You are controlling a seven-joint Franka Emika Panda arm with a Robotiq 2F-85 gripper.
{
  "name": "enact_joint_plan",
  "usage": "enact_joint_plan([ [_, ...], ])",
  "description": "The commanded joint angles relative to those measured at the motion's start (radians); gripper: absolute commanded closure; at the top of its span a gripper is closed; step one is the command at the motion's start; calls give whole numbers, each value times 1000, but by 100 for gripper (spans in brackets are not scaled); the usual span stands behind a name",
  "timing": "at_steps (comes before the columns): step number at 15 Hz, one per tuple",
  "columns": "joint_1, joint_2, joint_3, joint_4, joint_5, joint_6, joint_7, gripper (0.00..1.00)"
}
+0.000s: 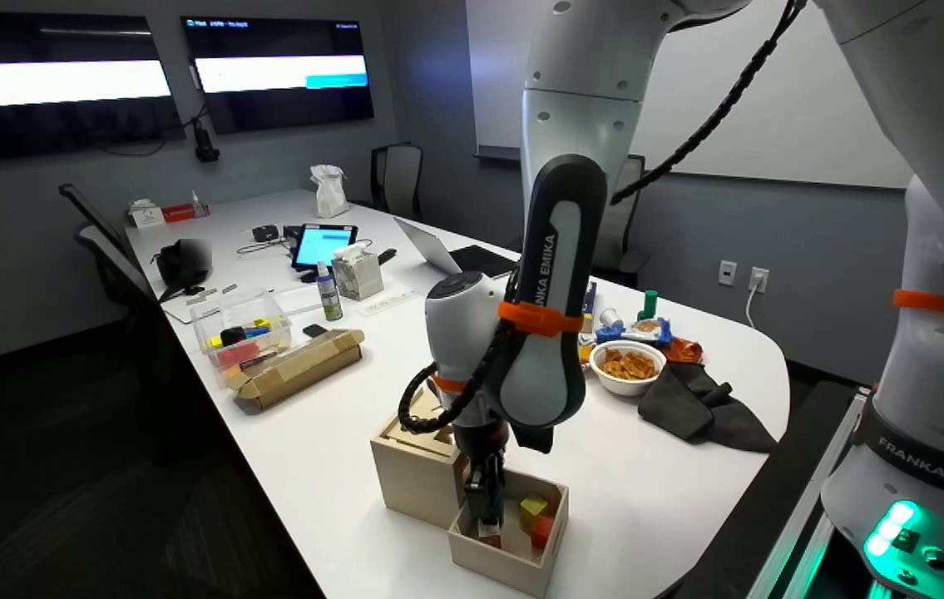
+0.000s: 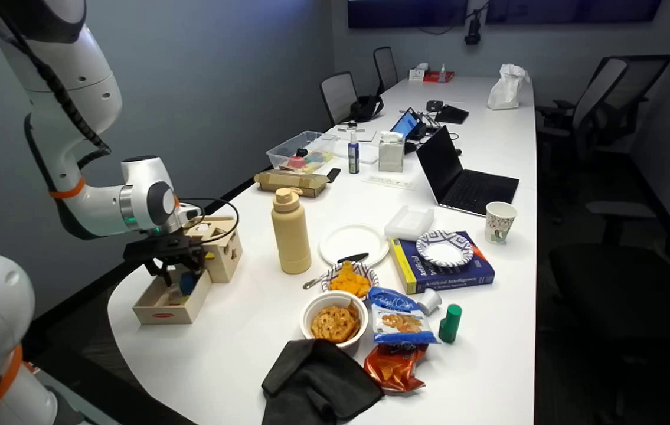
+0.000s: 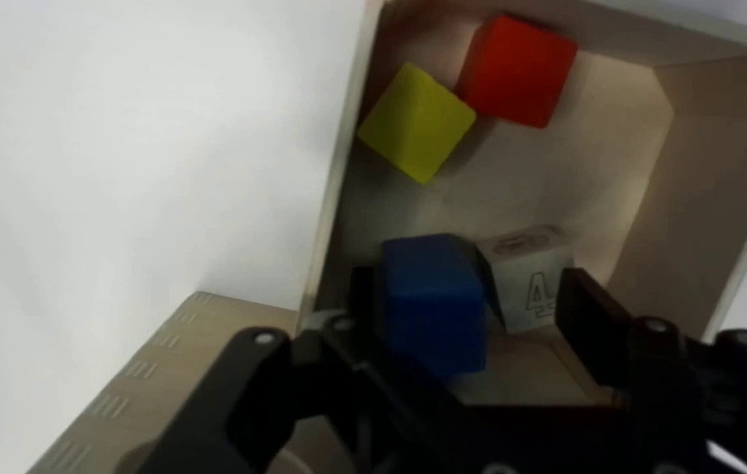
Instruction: Put the blue block inside the bigger block
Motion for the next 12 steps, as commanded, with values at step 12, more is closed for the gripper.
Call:
enact_joint_plan([
  [12,-43,-60,47,-61,22,-38,-9,91],
])
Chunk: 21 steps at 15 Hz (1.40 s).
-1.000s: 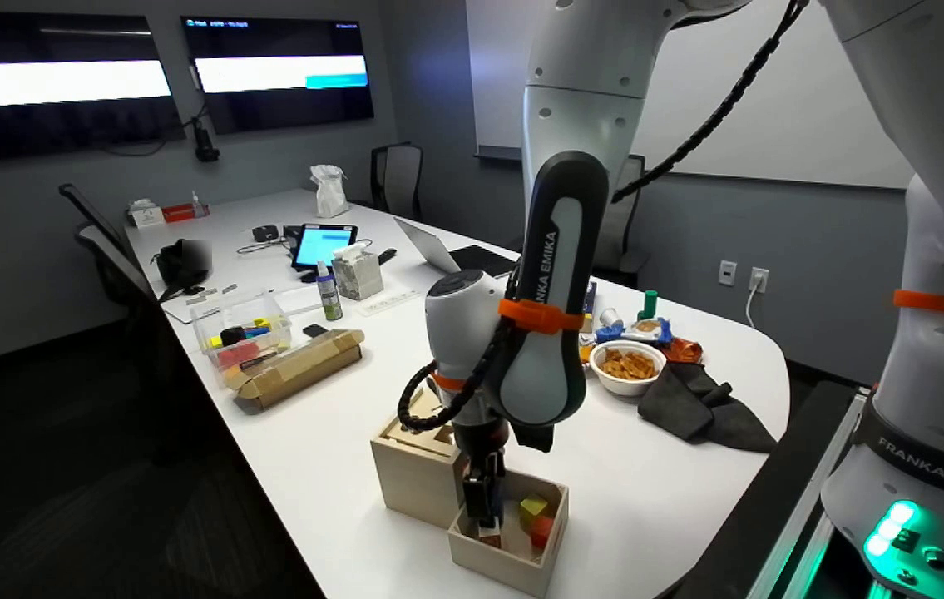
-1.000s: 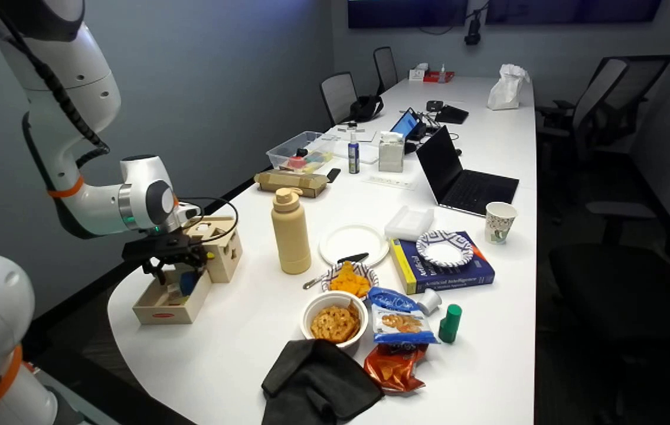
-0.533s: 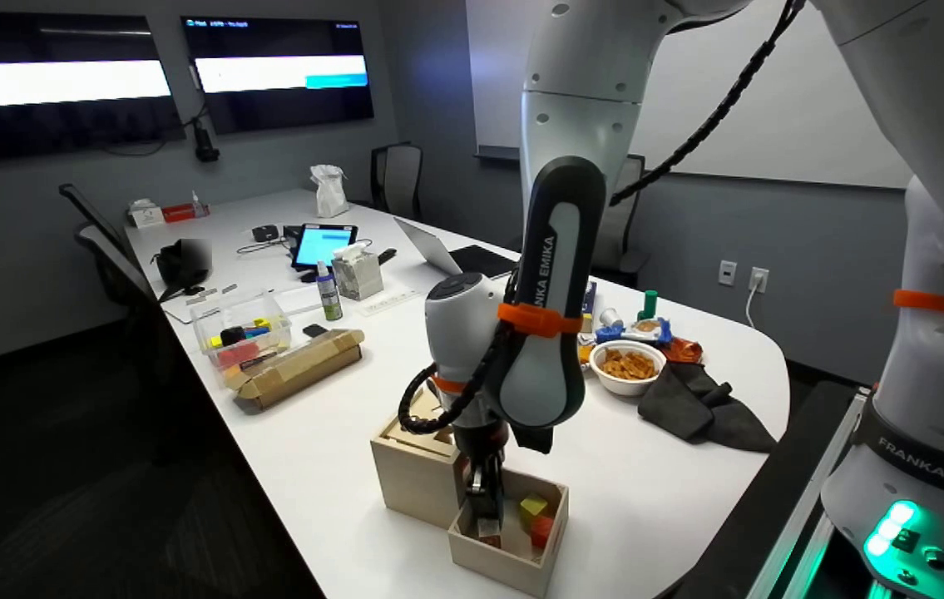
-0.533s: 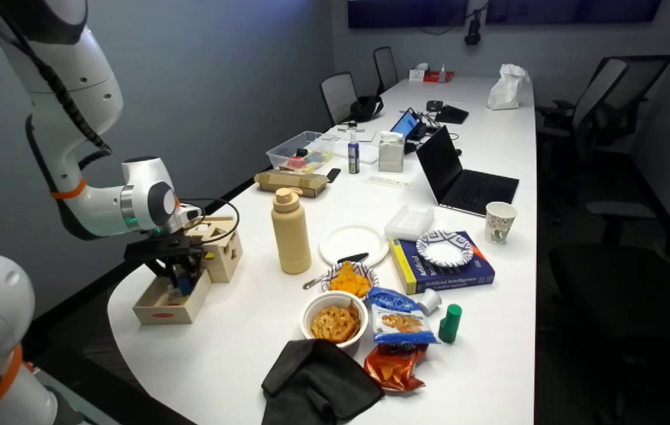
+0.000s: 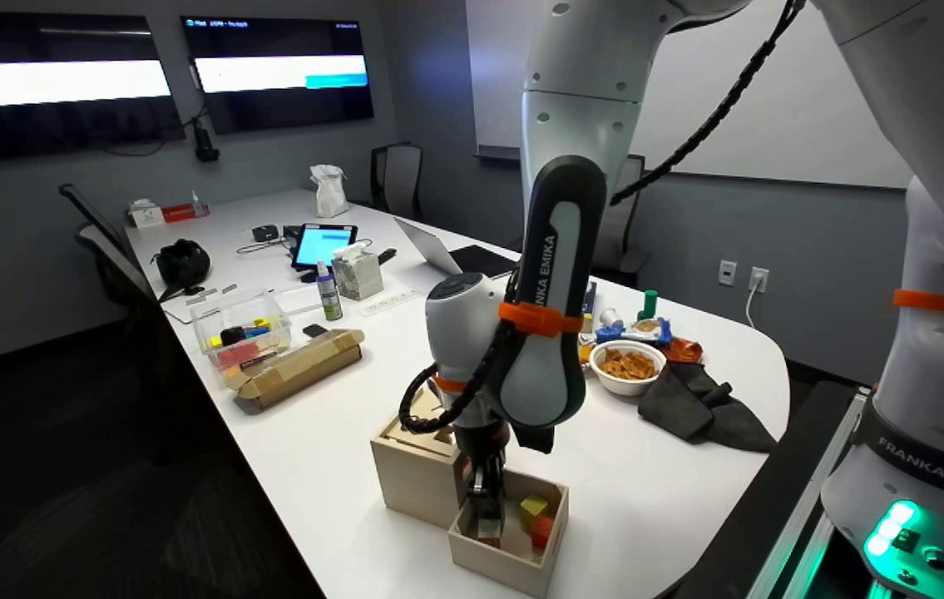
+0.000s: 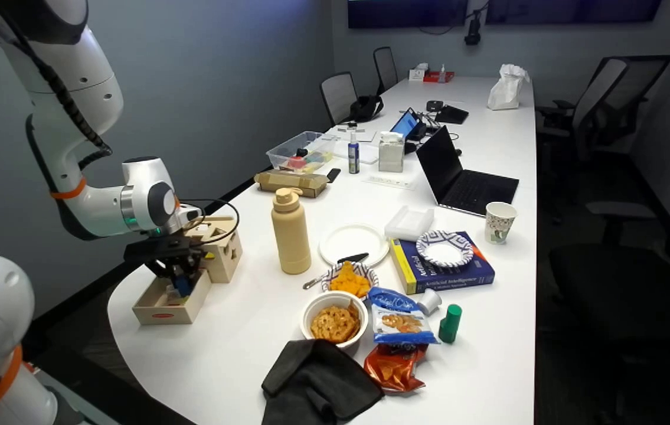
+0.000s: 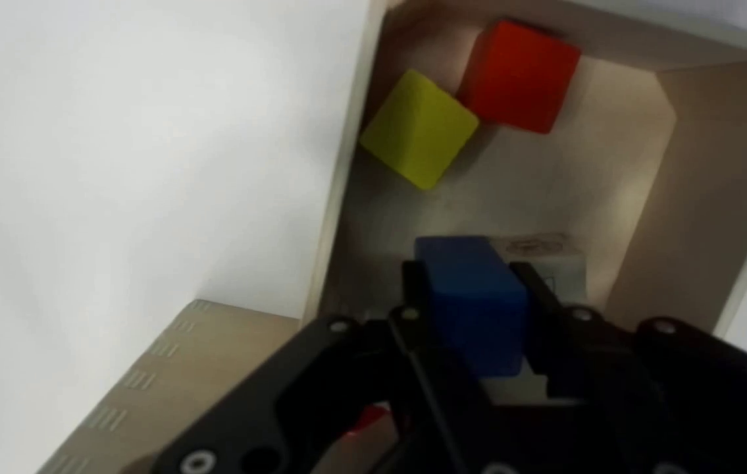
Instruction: Put the blue block inside the bigger block
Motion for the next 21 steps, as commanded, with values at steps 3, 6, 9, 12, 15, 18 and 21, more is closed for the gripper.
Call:
enact_joint_plan([
  [3,-35,-142,61,-141,33,-42,14,91],
  [6,-61,-231,119,-208,60,-70,0,91],
  [9,-78,-336,177,-241,106,-139,-2,91],
  [12,-94,-440,228,-215,178,-273,-18,91],
  [15,-99,-522,227,-158,213,-418,-27,91],
  [18,-110,-553,203,-98,191,-488,-33,91],
  [21,-125,-527,189,-51,176,-470,-53,91],
])
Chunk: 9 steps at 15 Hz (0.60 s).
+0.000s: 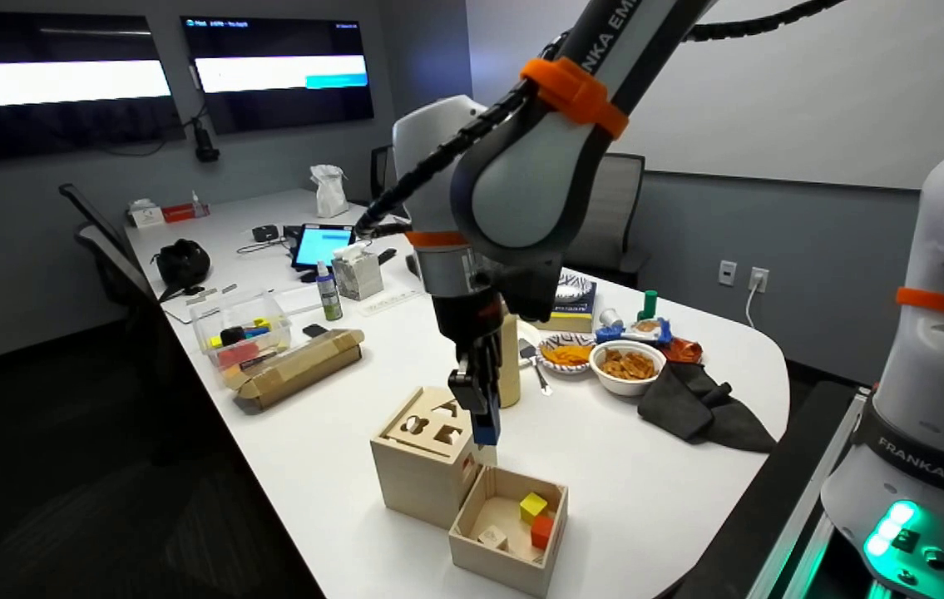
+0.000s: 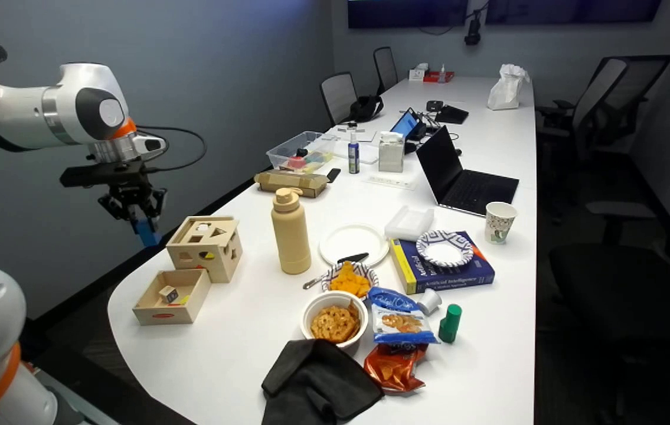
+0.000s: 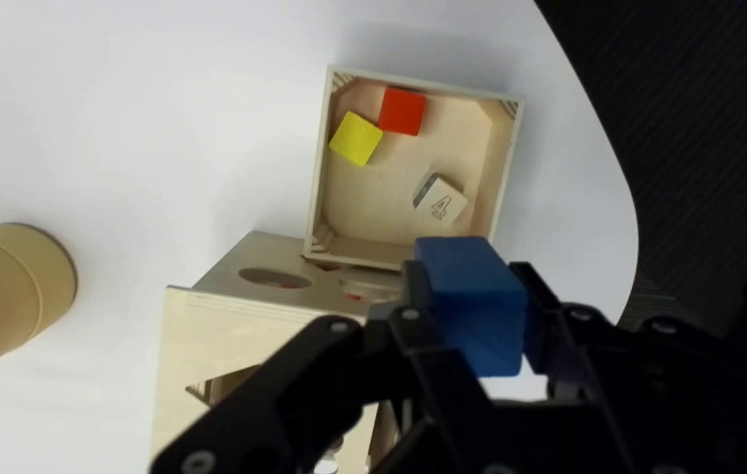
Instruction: Put the blue block inside the bigger block
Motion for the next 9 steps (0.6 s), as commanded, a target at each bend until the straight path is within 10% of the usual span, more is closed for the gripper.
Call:
enact_joint_plan([
  [1,-21,24,-14,56,-10,-14,-32,91],
  [9,-33,141,-38,135,-53,37,-20,91],
])
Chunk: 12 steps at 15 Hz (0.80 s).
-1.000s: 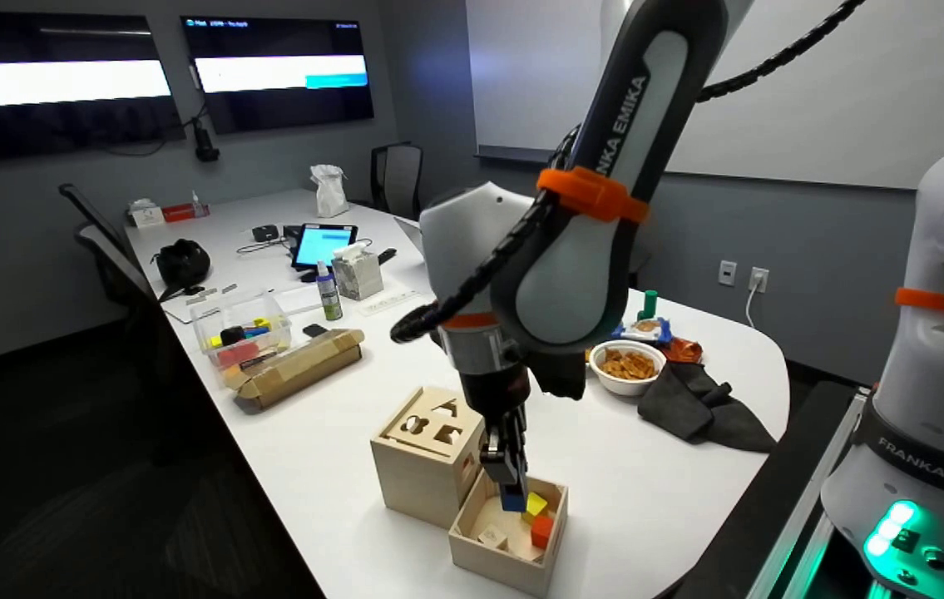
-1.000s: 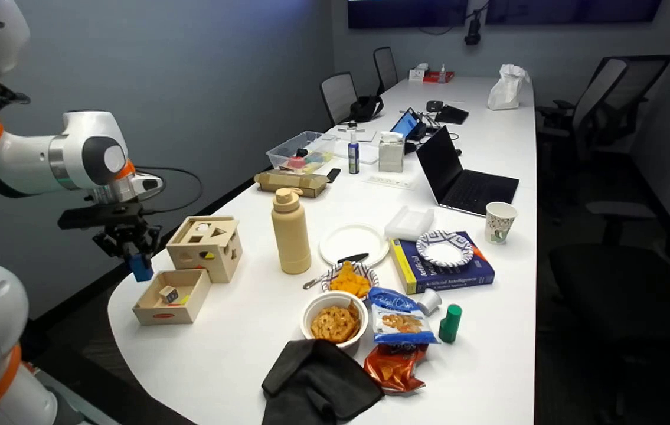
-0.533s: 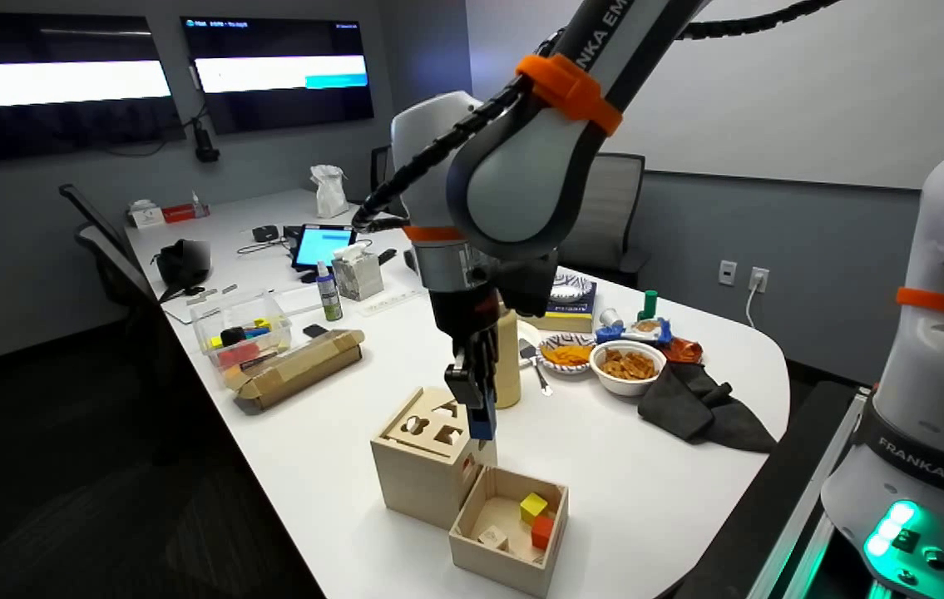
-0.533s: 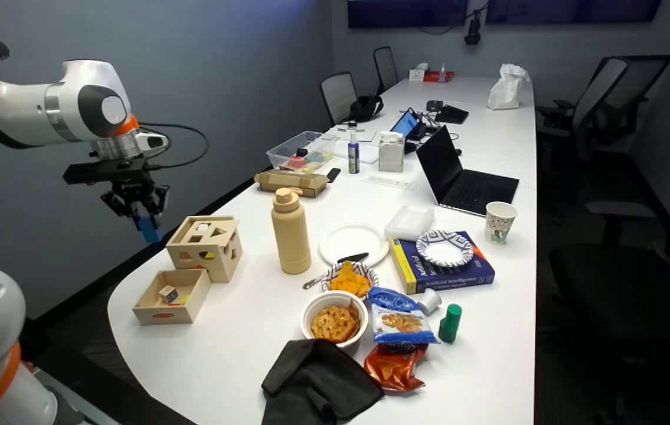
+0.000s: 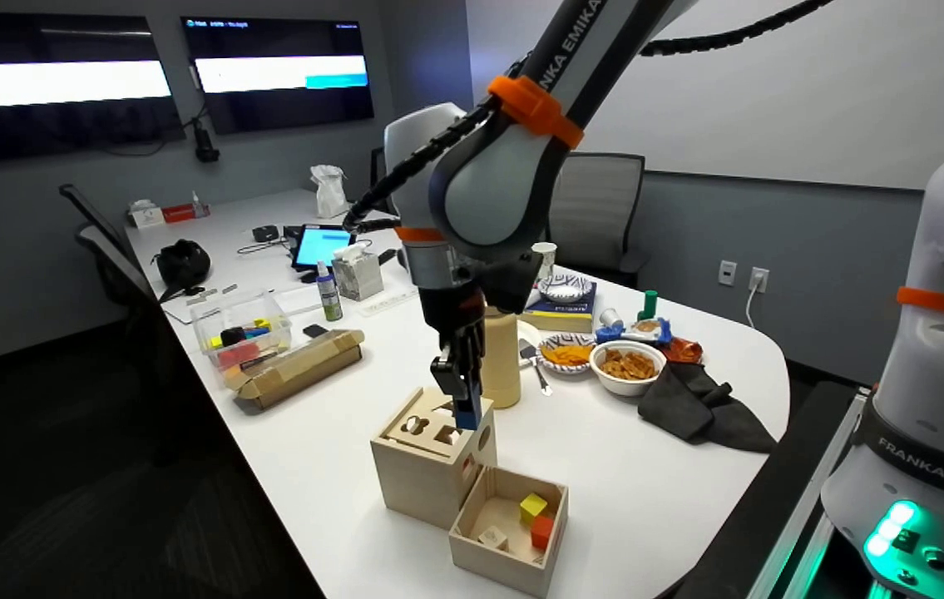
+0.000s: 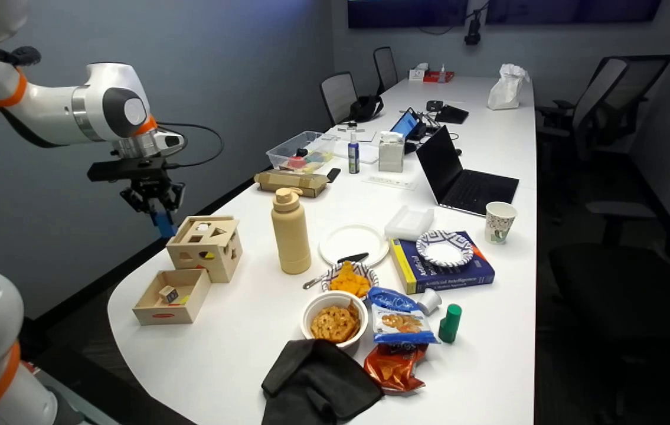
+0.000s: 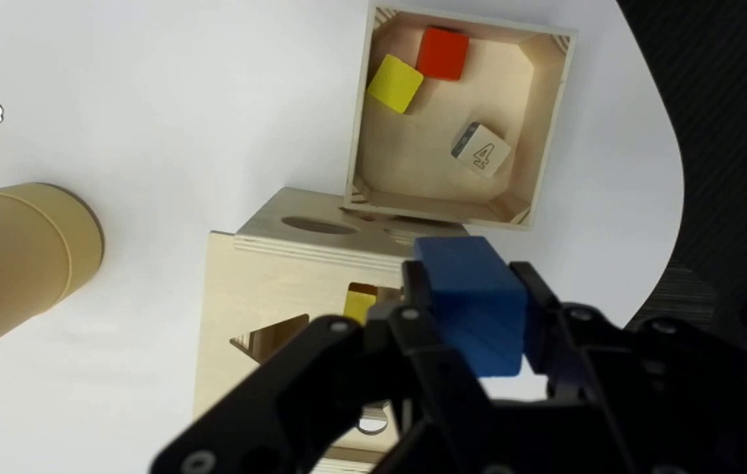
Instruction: Put the blue block inside the bigger block
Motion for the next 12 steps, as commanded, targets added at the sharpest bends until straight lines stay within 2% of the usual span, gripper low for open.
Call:
enact_joint_plan([
  [1,-4,73,-7,62,-23,22,5,91],
  [12,-2,194,-42,131,-14,125,24,91],
])
